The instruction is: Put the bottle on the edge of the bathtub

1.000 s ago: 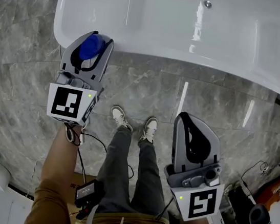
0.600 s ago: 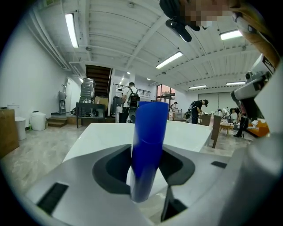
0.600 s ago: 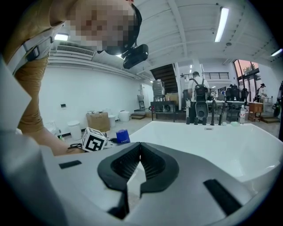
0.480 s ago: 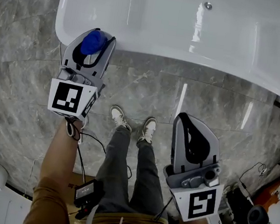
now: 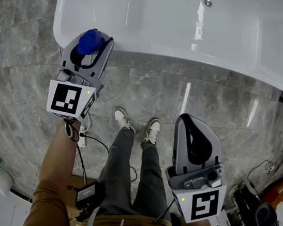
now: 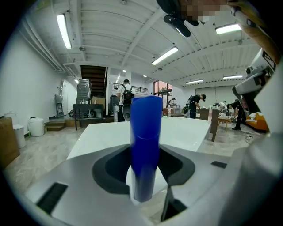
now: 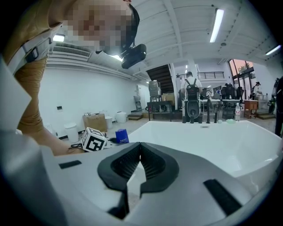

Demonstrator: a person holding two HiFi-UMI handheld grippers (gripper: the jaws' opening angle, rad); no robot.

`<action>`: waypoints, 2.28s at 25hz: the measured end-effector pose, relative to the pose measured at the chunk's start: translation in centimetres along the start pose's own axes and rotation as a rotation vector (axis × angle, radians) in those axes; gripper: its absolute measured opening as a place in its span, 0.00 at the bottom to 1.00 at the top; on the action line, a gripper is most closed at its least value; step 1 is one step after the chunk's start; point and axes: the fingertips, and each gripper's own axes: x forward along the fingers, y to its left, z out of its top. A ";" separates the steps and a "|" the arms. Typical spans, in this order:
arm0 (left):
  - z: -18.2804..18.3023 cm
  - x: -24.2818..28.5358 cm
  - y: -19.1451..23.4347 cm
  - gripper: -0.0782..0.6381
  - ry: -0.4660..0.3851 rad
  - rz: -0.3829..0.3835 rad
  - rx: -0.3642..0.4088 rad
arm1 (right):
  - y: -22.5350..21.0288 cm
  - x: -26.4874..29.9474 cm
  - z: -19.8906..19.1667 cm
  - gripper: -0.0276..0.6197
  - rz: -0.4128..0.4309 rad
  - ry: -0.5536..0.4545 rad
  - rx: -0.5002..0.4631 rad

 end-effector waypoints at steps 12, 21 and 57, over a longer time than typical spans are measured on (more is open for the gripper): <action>0.2 0.2 -0.3 0.36 -0.031 -0.001 0.002 | 0.0 0.5 -1.0 0.05 0.006 0.015 0.004; 0.9 0.5 -0.8 0.42 -0.040 -0.007 0.015 | 0.1 0.5 -1.1 0.05 0.011 0.010 0.016; 3.0 -2.6 -0.4 0.62 -0.084 -0.008 0.002 | 2.4 -1.1 2.2 0.05 0.036 -0.032 -0.038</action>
